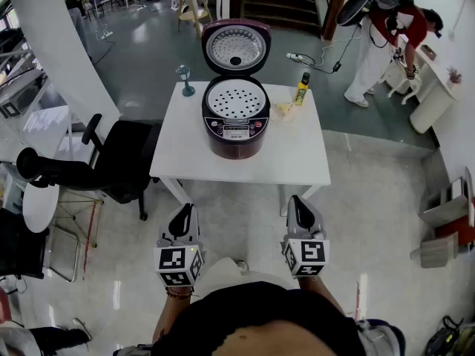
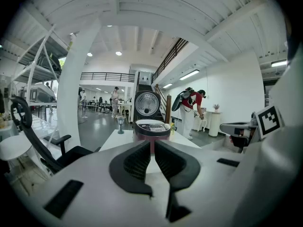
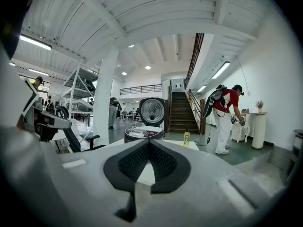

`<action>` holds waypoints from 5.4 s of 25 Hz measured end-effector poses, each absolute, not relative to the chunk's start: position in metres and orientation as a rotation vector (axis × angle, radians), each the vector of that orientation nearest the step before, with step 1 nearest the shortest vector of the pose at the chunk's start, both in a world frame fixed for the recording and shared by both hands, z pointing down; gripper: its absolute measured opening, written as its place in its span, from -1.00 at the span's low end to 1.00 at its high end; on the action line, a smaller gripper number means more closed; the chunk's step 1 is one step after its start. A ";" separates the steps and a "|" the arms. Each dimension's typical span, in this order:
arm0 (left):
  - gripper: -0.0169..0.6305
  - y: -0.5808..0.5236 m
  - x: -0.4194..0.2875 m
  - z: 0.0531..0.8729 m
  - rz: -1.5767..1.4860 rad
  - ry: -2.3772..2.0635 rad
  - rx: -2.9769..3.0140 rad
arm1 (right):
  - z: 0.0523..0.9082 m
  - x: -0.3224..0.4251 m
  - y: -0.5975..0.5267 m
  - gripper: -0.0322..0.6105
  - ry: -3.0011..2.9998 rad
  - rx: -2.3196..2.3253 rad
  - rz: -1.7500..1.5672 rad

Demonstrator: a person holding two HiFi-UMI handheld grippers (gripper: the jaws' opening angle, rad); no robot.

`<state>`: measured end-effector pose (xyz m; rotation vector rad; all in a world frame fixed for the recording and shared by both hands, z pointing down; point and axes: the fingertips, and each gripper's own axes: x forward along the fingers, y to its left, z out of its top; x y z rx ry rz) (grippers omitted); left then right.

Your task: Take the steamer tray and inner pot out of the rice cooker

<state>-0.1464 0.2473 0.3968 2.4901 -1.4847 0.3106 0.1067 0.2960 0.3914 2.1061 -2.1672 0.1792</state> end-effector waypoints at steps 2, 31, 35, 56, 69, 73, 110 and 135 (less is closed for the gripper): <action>-0.87 0.249 -0.146 0.395 0.314 -1.485 2.496 | 0.388 0.107 0.296 -0.88 -2.172 2.110 0.177; 0.19 0.233 -0.144 0.381 0.182 -1.555 2.435 | 0.393 0.121 0.282 -0.05 -2.225 2.086 0.205; 0.34 0.228 -0.139 0.379 0.180 -1.542 2.455 | 0.398 0.119 0.272 0.10 -2.226 2.024 0.245; 0.36 0.143 -0.122 0.396 0.223 -1.522 2.442 | 0.412 0.142 0.180 0.11 -2.155 2.014 0.224; 0.36 -0.017 -0.083 0.384 0.349 -1.441 2.513 | 0.399 0.180 0.036 0.11 -2.049 2.046 0.247; 0.36 -0.067 -0.072 0.383 0.362 -1.400 2.518 | 0.403 0.186 -0.009 0.11 -2.002 2.032 0.271; 0.36 -0.209 -0.014 0.485 1.067 -1.031 2.444 | 0.492 0.177 -0.182 -0.28 -1.798 1.411 0.402; 0.16 -0.195 0.004 0.464 1.120 -0.960 2.490 | 0.446 0.184 -0.194 -0.79 -2.145 1.696 0.520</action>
